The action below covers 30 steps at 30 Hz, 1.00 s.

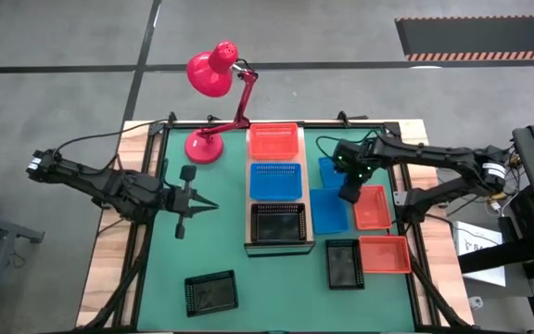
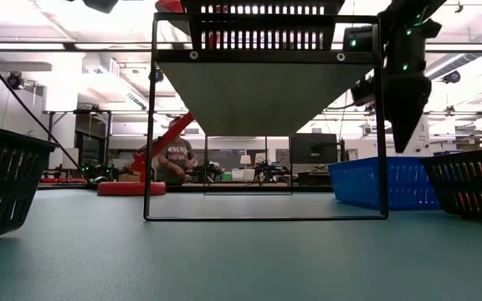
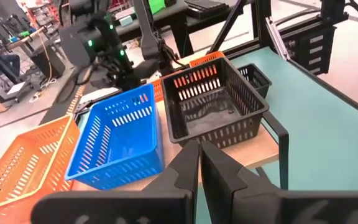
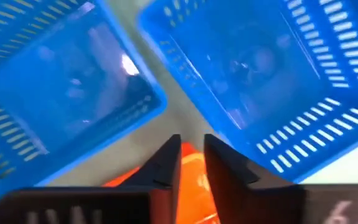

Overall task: Stack baskets on shelf by color
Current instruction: Stack the top blue bin on top of the blue bin on the shelf

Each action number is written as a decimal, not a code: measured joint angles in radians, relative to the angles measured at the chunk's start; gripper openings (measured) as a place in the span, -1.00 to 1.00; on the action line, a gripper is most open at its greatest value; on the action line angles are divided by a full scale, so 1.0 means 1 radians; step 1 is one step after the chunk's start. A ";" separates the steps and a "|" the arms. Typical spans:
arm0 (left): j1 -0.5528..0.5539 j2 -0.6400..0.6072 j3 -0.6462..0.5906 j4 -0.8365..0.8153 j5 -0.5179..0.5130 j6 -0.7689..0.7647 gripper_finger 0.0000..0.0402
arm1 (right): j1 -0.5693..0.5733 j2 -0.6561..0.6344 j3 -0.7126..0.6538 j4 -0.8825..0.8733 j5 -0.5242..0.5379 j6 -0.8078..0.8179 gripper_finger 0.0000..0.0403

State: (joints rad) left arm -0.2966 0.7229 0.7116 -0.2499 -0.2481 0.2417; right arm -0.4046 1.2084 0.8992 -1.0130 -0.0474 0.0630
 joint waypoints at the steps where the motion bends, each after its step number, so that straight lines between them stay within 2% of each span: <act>1: 0.000 -0.002 0.000 0.000 0.000 0.000 -0.99 | -0.001 0.012 0.001 0.000 0.015 0.000 -0.61; 8: 0.000 0.009 0.000 0.000 0.000 0.000 -0.99 | 0.005 0.089 0.010 0.003 0.123 -0.091 -0.21; 14: 0.000 0.021 0.000 -0.002 0.001 0.001 -0.99 | 0.005 0.140 0.010 0.016 0.127 -0.109 -0.15; 21: 0.000 0.021 0.000 -0.002 0.001 0.002 -0.99 | 0.005 0.216 0.010 0.060 0.135 -0.114 -0.31; 28: 0.000 0.025 0.000 -0.001 0.002 0.002 -0.99 | 0.005 0.225 0.010 0.061 0.136 -0.120 -0.85; 30: 0.000 0.026 -0.001 -0.002 0.002 0.002 -0.99 | 0.005 0.217 0.010 0.061 0.136 -0.120 -0.92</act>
State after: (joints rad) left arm -0.2966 0.7486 0.7106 -0.2515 -0.2462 0.2440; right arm -0.4000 1.4253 0.9096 -0.9521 0.0883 -0.0572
